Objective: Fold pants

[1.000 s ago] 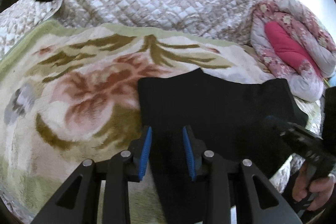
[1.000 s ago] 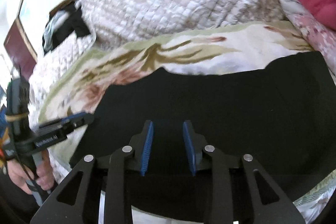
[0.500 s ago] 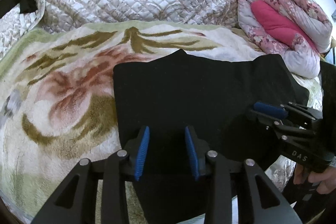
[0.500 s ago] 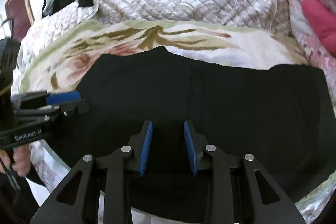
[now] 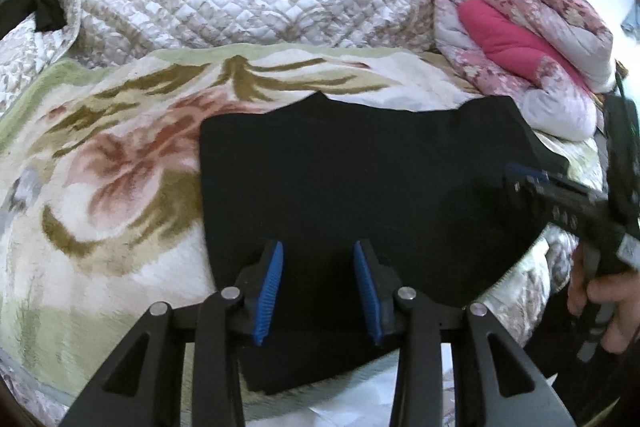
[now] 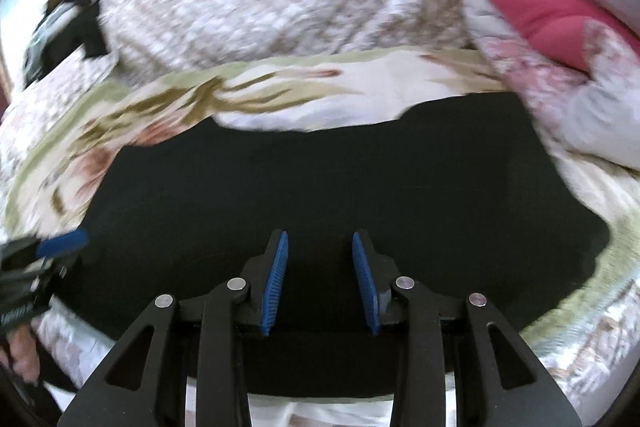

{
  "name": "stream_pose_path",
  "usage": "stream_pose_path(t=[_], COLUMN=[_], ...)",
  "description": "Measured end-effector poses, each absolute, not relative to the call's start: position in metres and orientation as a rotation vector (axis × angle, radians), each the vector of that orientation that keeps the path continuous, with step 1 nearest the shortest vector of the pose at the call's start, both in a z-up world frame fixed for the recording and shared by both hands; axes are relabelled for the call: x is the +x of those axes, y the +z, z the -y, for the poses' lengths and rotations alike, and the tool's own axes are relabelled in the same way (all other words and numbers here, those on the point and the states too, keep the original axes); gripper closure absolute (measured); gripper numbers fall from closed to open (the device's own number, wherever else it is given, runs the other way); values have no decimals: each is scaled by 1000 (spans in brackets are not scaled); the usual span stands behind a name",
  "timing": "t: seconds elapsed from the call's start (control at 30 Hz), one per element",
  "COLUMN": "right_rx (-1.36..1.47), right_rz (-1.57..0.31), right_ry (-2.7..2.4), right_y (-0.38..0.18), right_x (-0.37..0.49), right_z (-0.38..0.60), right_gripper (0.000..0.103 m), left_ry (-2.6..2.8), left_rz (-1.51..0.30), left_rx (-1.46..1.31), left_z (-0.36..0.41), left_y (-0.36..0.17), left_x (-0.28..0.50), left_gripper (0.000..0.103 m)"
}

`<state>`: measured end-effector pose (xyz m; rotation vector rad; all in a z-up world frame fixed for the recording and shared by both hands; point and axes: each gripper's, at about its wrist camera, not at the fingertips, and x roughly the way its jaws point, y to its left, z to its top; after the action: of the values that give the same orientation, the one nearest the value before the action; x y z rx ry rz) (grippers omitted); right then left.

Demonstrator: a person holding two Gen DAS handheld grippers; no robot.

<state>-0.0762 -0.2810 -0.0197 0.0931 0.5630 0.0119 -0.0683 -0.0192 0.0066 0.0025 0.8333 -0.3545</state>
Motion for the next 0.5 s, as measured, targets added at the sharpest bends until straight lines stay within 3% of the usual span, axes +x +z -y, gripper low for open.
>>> stream_pose_path(t=[0.27, 0.5], right_rx=[219, 399], right_rz=[-510, -445], right_ry=[-68, -148], right_y=[-12, -9], right_x=[-84, -103], right_z=[314, 362], right_gripper=[68, 53], left_ry=[-394, -339], left_rz=[-831, -848], left_rx=[36, -23], left_z=[29, 10], left_y=[6, 4], left_x=[-72, -61], left_gripper=[63, 63])
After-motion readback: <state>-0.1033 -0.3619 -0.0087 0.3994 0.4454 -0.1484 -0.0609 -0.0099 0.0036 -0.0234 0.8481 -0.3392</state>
